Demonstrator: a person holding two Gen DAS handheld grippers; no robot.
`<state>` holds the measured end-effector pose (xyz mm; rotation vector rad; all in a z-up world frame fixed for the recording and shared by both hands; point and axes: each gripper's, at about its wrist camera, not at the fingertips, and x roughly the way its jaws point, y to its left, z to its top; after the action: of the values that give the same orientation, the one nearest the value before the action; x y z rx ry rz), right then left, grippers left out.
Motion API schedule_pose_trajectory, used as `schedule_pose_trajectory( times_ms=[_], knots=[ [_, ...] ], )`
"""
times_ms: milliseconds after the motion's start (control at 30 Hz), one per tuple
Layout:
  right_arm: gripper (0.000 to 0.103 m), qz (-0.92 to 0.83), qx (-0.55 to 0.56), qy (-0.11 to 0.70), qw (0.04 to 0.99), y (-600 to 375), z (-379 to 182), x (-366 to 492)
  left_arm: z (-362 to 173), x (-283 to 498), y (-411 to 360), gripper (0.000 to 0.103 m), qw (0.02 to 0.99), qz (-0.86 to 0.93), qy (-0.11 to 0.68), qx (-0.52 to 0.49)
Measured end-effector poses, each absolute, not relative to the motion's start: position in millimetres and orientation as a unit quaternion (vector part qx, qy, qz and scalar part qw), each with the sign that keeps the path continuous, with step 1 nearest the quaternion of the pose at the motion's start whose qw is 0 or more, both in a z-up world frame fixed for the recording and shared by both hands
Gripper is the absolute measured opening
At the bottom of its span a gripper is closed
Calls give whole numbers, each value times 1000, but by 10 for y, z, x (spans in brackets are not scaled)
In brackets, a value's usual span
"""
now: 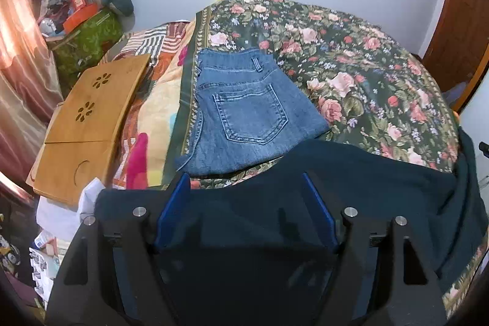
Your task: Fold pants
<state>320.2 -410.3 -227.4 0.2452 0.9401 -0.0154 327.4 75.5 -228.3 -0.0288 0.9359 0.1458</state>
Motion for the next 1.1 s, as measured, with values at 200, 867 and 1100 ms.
schedule_pose_trajectory(
  times_ms=[200,867,1100],
  knots=[
    [52,-39,144,478,866,-4268,-2660,3566,-2555,3459,685,74,877,67,476,-10],
    [11,-31,139,409,901,-4795,-2019,2771,-2446,3076,113,74,869,23,493,31],
    [14,-38,156,438,885,-5073,-2298,2212,-2451,2900,-86,74,864,7,503,26]
  ],
)
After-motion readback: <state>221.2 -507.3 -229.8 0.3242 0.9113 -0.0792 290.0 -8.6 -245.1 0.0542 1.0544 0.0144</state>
